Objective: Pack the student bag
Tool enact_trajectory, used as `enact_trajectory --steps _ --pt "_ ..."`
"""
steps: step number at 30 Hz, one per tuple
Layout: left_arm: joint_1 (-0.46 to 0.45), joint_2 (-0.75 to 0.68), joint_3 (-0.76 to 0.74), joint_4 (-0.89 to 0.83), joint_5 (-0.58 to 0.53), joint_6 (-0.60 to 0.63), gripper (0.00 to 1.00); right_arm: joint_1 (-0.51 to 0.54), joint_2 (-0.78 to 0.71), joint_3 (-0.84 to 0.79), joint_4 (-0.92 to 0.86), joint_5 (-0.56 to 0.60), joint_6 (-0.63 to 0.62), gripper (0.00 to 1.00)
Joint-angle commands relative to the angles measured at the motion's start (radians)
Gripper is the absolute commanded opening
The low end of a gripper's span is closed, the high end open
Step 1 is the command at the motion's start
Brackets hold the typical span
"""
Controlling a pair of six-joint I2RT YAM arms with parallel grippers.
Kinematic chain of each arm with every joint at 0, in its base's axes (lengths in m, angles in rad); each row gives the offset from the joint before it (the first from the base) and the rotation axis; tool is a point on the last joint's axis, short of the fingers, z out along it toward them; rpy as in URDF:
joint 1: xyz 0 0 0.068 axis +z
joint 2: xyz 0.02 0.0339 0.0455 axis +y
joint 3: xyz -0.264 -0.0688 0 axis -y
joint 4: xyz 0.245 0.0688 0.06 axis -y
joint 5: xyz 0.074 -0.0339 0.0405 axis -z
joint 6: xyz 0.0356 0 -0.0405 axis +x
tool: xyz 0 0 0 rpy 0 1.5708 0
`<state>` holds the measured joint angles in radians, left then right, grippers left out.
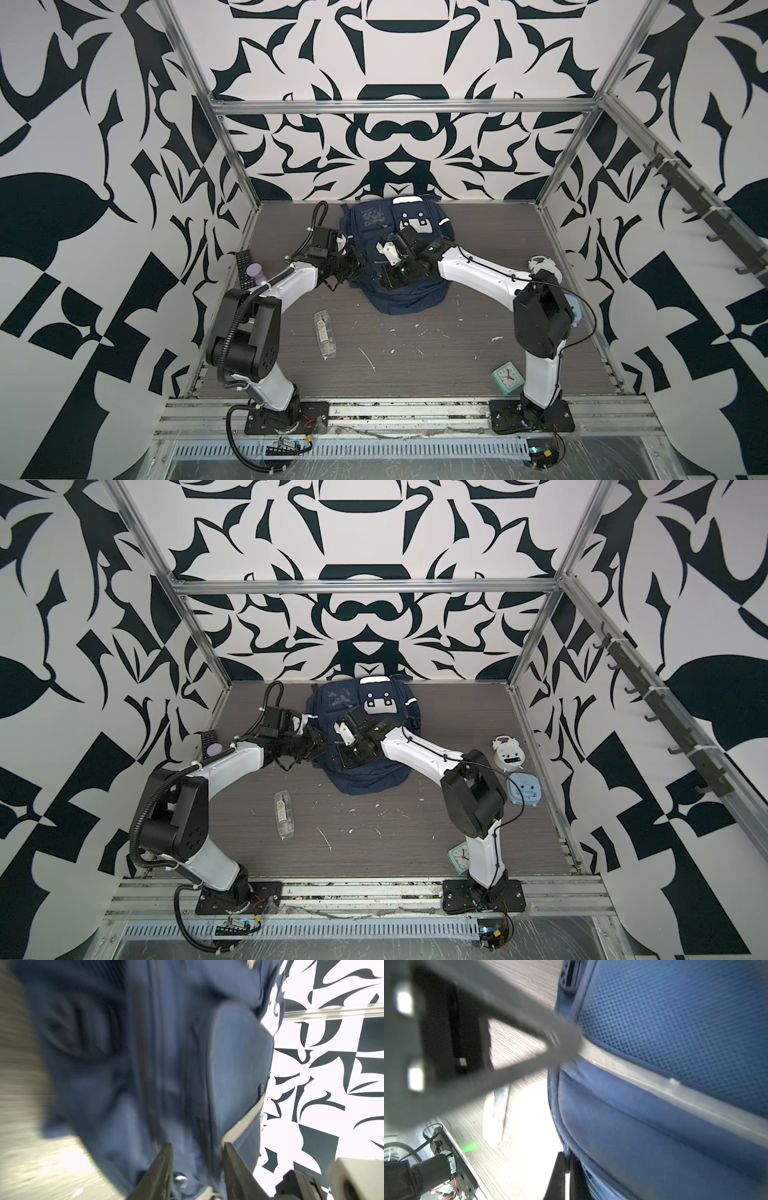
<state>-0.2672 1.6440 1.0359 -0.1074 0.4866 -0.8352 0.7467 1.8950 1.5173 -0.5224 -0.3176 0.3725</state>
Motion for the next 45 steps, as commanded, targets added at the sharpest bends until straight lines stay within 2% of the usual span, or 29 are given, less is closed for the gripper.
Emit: enact_trajectory --steps 1,8,13,19,28,45 --pt "0.021 0.039 0.063 -0.051 -0.001 0.059 0.42 -0.019 -0.096 -0.071 0.019 -0.002 0.01 0.0" --pt "0.023 0.146 0.154 -0.066 0.016 0.084 0.42 -0.083 -0.213 -0.238 0.019 0.029 0.016 0.0" --pt "0.022 0.23 0.222 -0.067 0.007 0.088 0.42 -0.17 -0.289 -0.325 0.009 0.029 0.016 0.0" --pt "0.022 0.311 0.314 -0.051 0.041 0.087 0.42 -0.196 -0.322 -0.351 -0.008 0.041 0.0 0.0" --pt "0.022 0.38 0.384 -0.061 0.025 0.079 0.42 -0.21 -0.321 -0.363 -0.003 0.032 -0.002 0.0" --pt "0.022 0.42 0.335 -0.005 0.004 0.064 0.42 -0.216 -0.331 -0.359 0.001 0.025 0.0 0.0"
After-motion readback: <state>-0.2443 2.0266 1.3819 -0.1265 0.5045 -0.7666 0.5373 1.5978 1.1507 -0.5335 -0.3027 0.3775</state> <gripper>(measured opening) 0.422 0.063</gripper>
